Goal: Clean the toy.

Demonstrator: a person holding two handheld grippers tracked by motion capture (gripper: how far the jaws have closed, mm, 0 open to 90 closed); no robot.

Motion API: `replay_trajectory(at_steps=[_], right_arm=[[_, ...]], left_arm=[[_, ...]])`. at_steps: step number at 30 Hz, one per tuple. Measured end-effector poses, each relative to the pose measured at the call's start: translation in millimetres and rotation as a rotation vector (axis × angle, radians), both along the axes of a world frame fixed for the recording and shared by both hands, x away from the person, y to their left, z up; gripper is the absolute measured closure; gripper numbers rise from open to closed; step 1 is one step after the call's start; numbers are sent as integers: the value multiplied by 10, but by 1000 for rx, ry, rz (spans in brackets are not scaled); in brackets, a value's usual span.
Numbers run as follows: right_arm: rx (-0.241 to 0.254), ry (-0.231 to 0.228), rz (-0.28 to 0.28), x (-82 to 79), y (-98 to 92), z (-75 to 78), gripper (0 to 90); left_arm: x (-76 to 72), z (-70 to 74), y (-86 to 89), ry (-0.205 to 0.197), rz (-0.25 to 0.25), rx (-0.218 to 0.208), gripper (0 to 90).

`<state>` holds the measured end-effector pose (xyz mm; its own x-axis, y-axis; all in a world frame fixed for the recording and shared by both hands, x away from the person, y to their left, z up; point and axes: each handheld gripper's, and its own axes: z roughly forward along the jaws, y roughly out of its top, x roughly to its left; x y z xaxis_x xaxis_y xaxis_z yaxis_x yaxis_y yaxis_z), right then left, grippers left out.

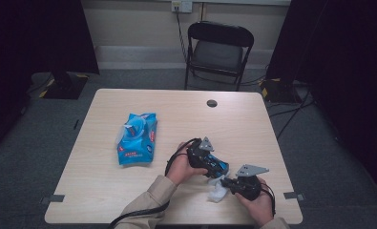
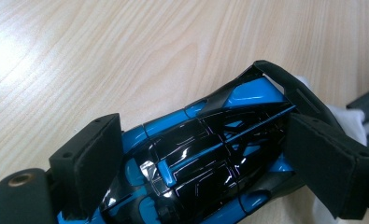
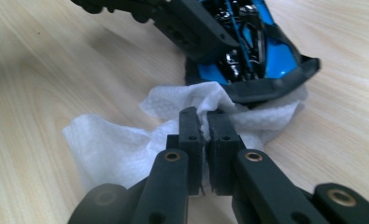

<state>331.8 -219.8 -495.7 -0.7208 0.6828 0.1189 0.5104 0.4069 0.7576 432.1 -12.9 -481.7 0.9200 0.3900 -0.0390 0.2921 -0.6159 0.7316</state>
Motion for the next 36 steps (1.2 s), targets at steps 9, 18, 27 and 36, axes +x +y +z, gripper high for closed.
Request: replay_trajectory(at_steps=[9,18,27,36], right_arm=[[16,14,33,-12,63,-5,864],[20,28,57,-22,-11,75,865],[52,10,-95,50,-456,153,867],[22,-33,-192,151,-520,132,867]], left_arm=[[-3,-1,-14,-2,-3,-1,118],[-1,0,-16,-1,-4,0,118],[0,3,-15,-1,-6,4,118],[-2,5,-19,2,-3,5,119]])
